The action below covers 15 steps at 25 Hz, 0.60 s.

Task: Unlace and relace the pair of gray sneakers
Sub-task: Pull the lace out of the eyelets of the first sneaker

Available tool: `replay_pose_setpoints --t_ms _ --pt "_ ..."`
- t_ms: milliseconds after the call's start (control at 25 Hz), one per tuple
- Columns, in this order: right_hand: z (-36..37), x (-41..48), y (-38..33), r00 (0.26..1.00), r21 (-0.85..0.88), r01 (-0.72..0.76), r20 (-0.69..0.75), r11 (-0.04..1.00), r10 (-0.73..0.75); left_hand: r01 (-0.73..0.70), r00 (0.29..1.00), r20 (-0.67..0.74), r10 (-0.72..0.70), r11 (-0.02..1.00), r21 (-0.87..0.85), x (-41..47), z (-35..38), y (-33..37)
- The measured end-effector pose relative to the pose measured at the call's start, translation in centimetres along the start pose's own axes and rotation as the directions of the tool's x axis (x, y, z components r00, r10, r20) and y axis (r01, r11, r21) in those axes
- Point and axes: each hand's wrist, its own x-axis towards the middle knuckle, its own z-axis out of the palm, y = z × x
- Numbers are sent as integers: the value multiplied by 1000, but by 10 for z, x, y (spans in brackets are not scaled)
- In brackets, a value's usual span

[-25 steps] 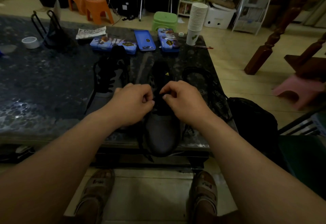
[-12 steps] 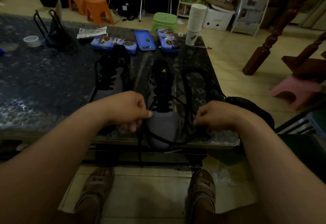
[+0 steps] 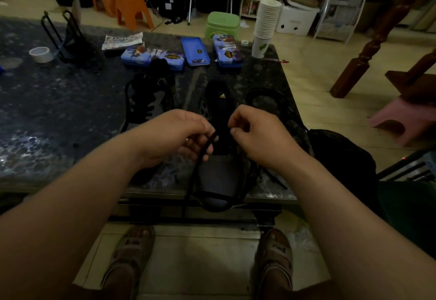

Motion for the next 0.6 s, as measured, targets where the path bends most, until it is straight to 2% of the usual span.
replay_pose_setpoints --t_ms 40,80,200,240,440,600 --pt "2 1 -3 1000 12 0 -8 1000 0 14 998 61 -11 999 -53 -2 -4 2" --pt "5 2 -7 1000 20 -15 -8 1000 15 6 998 55 -5 1000 -26 -2 -5 1" --pt "17 5 -15 998 -42 -70 2 997 70 -36 980 -185 78 974 222 7 -3 -9" --pt "19 7 -17 997 -61 -72 10 995 73 -40 972 -212 103 958 284 10 -2 -13" --pt "13 9 -18 984 -44 -80 158 996 86 -160 949 -158 273 848 506 9 1 -21" --pt "16 7 -15 991 -76 -26 127 997 36 -213 929 -127 347 785 582 8 0 -23"
